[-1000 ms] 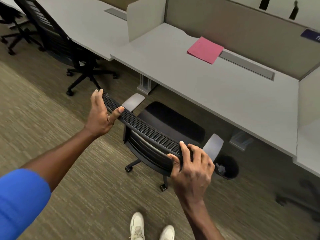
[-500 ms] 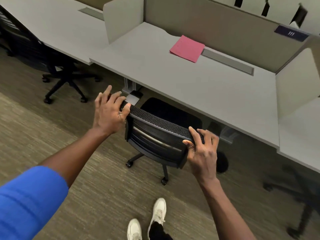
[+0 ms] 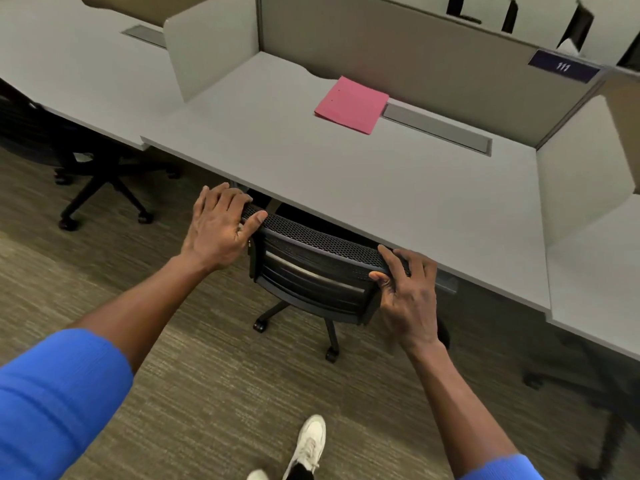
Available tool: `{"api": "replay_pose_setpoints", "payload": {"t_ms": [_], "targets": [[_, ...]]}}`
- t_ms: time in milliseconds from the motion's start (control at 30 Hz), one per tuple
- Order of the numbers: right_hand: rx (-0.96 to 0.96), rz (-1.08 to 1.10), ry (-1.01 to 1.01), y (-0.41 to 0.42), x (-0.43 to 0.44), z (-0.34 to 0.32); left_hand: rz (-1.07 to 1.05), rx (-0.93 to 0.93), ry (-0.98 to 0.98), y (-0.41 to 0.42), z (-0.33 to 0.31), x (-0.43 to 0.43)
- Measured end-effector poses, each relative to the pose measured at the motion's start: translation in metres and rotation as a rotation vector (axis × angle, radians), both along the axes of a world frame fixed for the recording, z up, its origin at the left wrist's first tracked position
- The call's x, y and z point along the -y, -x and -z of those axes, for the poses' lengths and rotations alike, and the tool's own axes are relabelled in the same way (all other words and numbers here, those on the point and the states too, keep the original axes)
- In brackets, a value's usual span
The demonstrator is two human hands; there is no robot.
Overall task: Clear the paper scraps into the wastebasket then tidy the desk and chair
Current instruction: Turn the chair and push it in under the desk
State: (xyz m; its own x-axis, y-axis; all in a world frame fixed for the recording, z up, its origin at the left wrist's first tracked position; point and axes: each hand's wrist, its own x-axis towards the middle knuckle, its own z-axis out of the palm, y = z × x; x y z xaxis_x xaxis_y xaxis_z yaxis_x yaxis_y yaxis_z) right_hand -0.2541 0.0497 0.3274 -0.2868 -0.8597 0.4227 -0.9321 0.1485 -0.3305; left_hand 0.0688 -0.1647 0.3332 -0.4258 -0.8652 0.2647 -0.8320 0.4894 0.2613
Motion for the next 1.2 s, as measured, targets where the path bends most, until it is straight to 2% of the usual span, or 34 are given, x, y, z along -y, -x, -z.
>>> {"api": "replay_pose_setpoints", "payload": {"t_ms": [400, 1200], "targets": [[0.008, -0.019, -0.020, 0.046, 0.045, 0.003, -0.027, -0.083, 0.159, 0.046, 0.022, 0.051], [0.063, 0.057, 0.018, 0.036, 0.081, -0.003, 0.051, -0.092, 0.098, 0.059, 0.011, 0.105]]}}
